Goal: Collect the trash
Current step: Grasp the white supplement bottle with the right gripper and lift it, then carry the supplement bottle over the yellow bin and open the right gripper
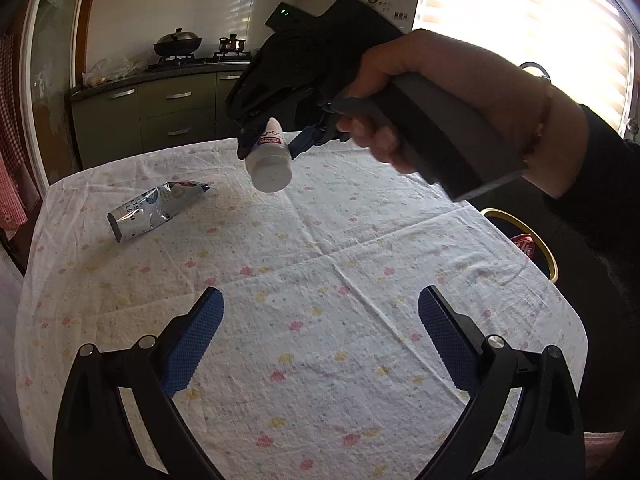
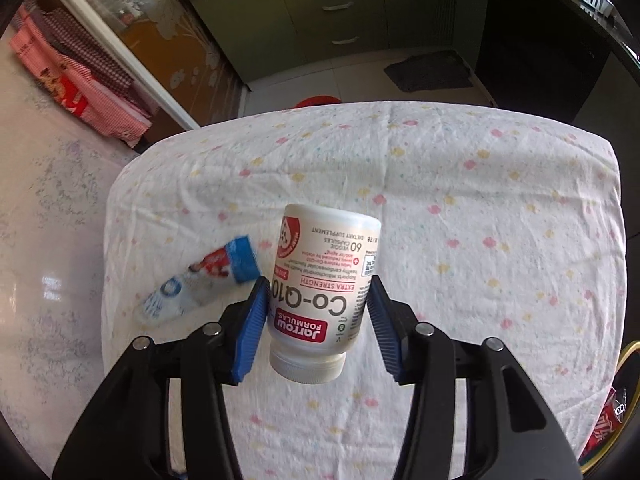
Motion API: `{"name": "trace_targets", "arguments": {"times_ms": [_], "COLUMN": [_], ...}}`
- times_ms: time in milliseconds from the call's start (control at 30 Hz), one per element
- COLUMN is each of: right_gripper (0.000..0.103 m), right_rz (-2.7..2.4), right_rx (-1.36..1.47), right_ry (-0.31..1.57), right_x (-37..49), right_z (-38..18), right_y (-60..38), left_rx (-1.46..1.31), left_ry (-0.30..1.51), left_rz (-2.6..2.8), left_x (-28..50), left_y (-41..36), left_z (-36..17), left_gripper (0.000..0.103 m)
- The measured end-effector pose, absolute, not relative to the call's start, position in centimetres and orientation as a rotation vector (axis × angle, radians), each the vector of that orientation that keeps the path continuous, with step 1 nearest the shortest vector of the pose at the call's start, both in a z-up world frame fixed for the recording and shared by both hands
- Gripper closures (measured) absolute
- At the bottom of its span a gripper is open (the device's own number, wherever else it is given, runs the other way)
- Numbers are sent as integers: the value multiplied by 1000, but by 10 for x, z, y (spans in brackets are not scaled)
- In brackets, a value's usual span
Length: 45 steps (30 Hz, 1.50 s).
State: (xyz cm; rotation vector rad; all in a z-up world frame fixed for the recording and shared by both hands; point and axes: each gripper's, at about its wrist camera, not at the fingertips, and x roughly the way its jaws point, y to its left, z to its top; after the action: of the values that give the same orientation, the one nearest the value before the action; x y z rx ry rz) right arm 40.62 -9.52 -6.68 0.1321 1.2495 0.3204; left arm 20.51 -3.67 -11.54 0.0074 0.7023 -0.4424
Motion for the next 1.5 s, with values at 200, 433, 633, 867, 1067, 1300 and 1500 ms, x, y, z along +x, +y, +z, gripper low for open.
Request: {"name": "trace_targets", "arguments": {"times_ms": [200, 433, 633, 867, 1067, 1300, 1500], "right_gripper": [55, 55, 55, 55, 55, 55, 49], "right_rz": [399, 386, 191, -75, -205, -233, -245], "right_rx": [162, 231, 280, 410, 442, 393, 361], "right_ry": [1169, 1049, 968, 977, 1021, 1061, 1019], "right_x": [349, 276, 217, 181, 178, 195, 196], "right_z": [-36, -15, -27, -62, -96, -123, -116], "right_y": [-128, -208, -300, -417, -467, -462, -455], "left_rx": [14, 2, 35, 44, 30, 41, 45], "left_ry": [712, 725, 716, 721, 737, 741, 740], "left_rz": [-444, -434, -436, -439, -439, -443, -446], "left_x": [207, 210, 207, 207, 210, 210, 209], "left_y": [-38, -36, -41, -43, -42, -44, -45], "left_z": [-118, -120, -119, -119, -121, -122, -121], "left_gripper": [6, 6, 6, 5, 5, 5, 5]}}
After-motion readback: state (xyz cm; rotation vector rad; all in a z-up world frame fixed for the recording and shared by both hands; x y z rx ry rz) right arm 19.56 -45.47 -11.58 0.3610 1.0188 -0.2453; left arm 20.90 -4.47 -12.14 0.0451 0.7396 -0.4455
